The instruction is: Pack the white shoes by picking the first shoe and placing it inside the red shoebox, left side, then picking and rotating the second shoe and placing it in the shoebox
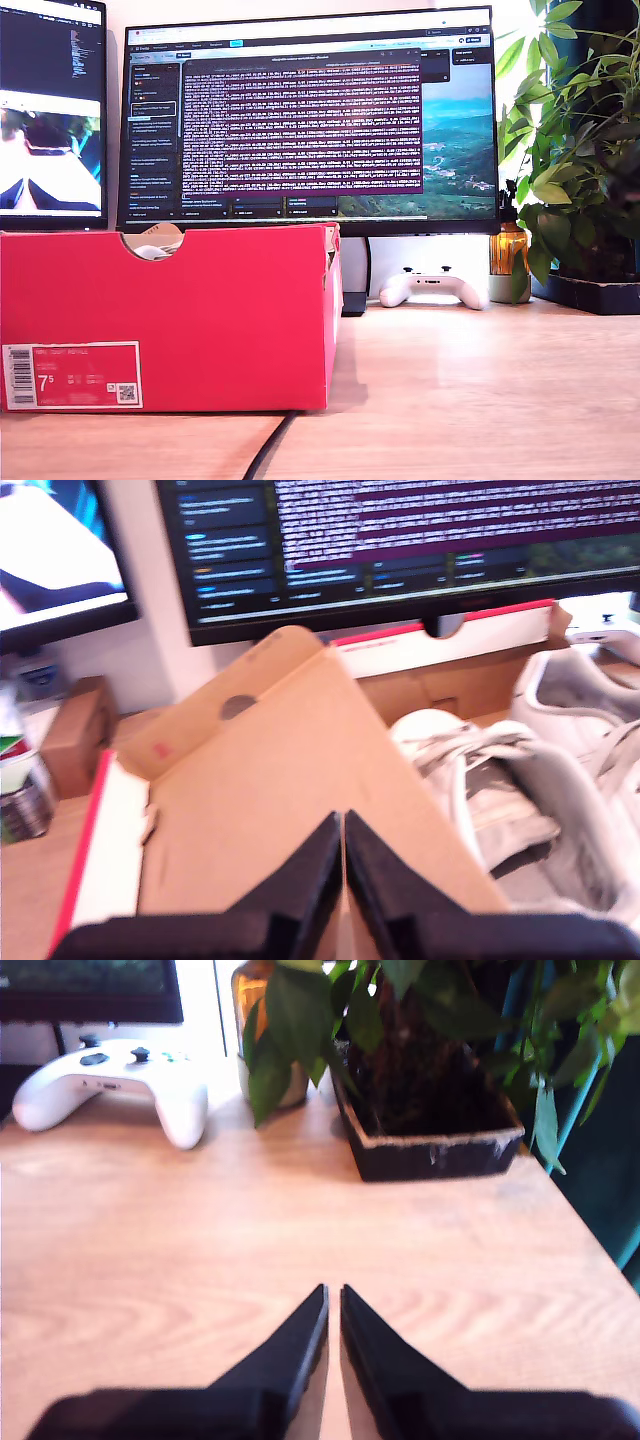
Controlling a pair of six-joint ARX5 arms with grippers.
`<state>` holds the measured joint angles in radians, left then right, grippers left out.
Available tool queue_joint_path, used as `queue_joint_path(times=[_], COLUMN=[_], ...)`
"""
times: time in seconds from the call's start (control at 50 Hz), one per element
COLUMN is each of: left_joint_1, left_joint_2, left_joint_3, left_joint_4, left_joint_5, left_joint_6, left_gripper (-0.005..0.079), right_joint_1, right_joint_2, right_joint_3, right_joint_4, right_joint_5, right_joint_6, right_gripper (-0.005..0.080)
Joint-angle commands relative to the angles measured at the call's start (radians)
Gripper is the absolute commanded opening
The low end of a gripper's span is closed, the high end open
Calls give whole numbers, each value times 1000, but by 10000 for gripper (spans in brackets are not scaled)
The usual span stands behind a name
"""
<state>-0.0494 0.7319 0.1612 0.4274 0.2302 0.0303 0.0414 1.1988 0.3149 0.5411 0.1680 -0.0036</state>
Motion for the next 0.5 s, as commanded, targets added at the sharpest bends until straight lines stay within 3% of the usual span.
queue_joint_path(times=[0.0,0.48], left_joint_1=[2,2], left_joint_2=[-15,-117], left_joint_3=[-40,-140], left_joint_4=[11,15], left_joint_5=[-3,-3], left_joint_6=[-5,-31], left_gripper=[-21,-21], right_joint_1=[4,5], right_joint_2=[-7,-48], right_joint_3=[-45,-220], right_joint_4=[25,166], right_joint_5=[8,23], right_joint_6=[3,-22], right_gripper=[-2,-2])
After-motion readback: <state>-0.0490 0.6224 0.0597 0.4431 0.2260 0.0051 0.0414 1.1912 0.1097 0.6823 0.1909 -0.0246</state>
